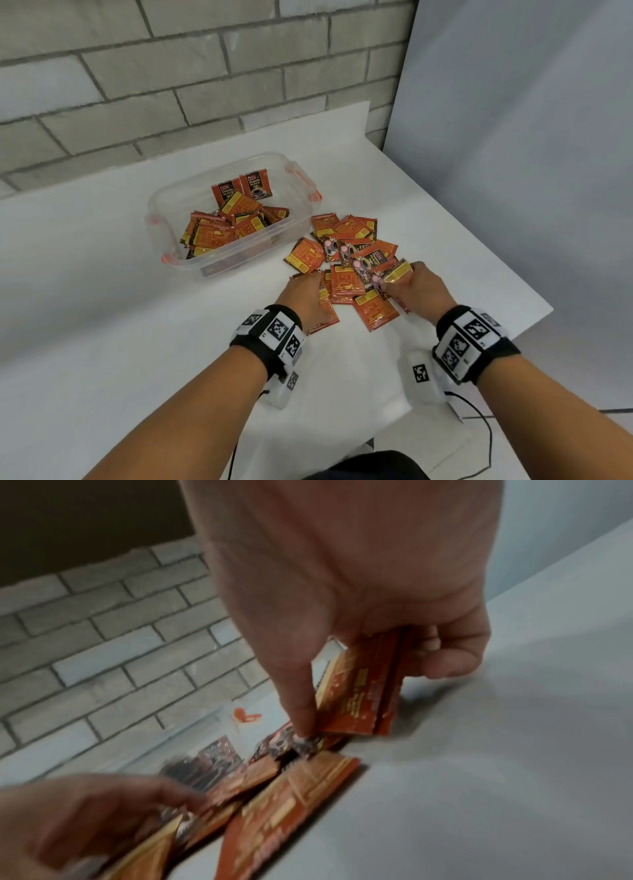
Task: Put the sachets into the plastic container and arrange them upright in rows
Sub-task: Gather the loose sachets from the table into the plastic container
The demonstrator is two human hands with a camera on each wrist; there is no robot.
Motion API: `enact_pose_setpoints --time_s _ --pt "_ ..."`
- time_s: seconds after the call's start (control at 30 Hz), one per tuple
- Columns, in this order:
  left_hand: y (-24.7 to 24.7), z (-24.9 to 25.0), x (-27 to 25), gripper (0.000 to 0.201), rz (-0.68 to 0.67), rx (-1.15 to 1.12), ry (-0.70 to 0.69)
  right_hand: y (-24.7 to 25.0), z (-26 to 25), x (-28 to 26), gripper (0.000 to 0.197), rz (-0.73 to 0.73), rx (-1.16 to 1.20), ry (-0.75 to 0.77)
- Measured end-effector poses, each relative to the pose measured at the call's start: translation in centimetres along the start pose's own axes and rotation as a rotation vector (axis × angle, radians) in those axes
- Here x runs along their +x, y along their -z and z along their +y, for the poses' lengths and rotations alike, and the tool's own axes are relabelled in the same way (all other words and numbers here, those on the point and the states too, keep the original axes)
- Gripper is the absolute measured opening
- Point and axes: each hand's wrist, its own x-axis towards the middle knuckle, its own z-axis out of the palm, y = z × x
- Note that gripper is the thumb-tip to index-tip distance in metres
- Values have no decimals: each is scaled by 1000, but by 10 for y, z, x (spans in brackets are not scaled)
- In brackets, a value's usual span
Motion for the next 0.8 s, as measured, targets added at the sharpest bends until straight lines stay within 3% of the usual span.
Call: enact_pose_setpoints --time_s 0.13,0.23,0.4,0.5,0.6,0.8 --pt "1 0 -4 57 40 94 52 -14 -2 6 63 69 -157 -20" --pt "0 -5 -7 63 46 183 91 -12 -2 1 61 111 -124 24" --pt "6 -12 -12 67 49 139 132 3 1 -15 52 54 162 22" --pt "13 -20 -13 79 20 58 159 6 -1 -26 50 -112 228 30" --pt "19 -25 -12 79 -32 -10 172 -5 -3 -31 48 -213 104 57" --pt "18 -9 -1 90 -101 -77 70 -39 -4 -30 61 -77 -245 92"
